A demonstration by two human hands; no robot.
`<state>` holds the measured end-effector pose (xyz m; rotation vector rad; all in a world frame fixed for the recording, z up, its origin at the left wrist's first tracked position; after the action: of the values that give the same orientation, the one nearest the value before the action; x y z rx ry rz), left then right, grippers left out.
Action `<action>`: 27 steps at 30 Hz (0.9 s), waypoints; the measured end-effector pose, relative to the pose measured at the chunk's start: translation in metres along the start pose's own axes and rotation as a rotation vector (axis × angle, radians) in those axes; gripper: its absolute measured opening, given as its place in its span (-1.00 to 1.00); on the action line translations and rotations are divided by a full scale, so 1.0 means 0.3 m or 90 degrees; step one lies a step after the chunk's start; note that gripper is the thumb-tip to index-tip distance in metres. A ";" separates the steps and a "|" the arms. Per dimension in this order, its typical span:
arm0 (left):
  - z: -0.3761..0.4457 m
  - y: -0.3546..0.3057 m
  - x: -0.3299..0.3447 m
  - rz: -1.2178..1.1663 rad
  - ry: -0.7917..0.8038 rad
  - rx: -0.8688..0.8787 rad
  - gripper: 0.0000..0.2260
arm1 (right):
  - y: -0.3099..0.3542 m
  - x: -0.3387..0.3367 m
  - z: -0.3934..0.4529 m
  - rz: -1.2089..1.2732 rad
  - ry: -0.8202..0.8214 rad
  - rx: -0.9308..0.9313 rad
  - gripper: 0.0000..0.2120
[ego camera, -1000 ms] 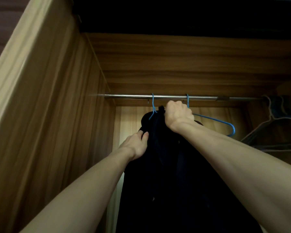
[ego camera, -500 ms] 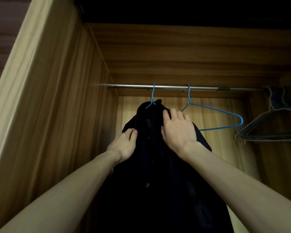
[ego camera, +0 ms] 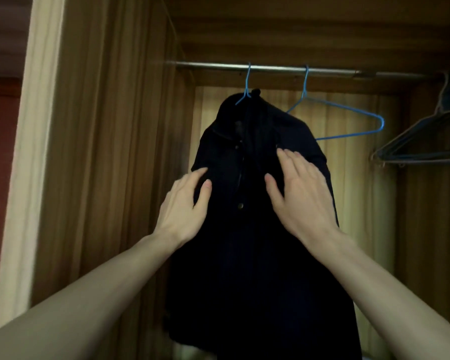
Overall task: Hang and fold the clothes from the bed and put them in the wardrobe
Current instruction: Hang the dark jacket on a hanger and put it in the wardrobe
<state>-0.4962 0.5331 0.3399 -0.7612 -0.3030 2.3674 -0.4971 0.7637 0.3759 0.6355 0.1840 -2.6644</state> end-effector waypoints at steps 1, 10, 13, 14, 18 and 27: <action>-0.038 -0.007 0.004 -0.002 -0.007 -0.005 -0.56 | -0.003 -0.012 -0.034 0.026 0.011 0.004 -0.41; -0.332 -0.040 0.059 0.024 0.073 0.009 -0.56 | 0.010 -0.045 -0.329 0.055 0.140 0.009 -0.32; -0.456 0.003 0.073 0.052 0.112 0.035 -0.53 | 0.039 -0.046 -0.469 0.053 0.159 0.043 -0.30; -0.502 0.020 0.078 0.067 0.130 0.048 -0.51 | 0.051 -0.046 -0.525 0.050 0.168 0.059 -0.29; -0.682 0.079 0.109 0.099 0.197 0.081 -0.45 | 0.101 -0.045 -0.732 0.008 0.194 0.110 -0.27; -0.965 0.121 0.158 0.065 0.321 0.141 -0.47 | 0.215 -0.135 -1.127 -0.106 0.261 0.237 -0.28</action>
<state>-0.3736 0.5423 0.0710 -1.2440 0.2109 2.1582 -0.3007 0.7911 0.0917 1.3365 -0.1623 -2.7150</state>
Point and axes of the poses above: each hand's wrist, its own z-axis towards the middle knuckle, its own x-axis out of the palm, y = z × x, the point moved 2 cm from there along z, towards the middle knuckle, and after that the axes turned 8 degrees about y, right-handed, at the moved point
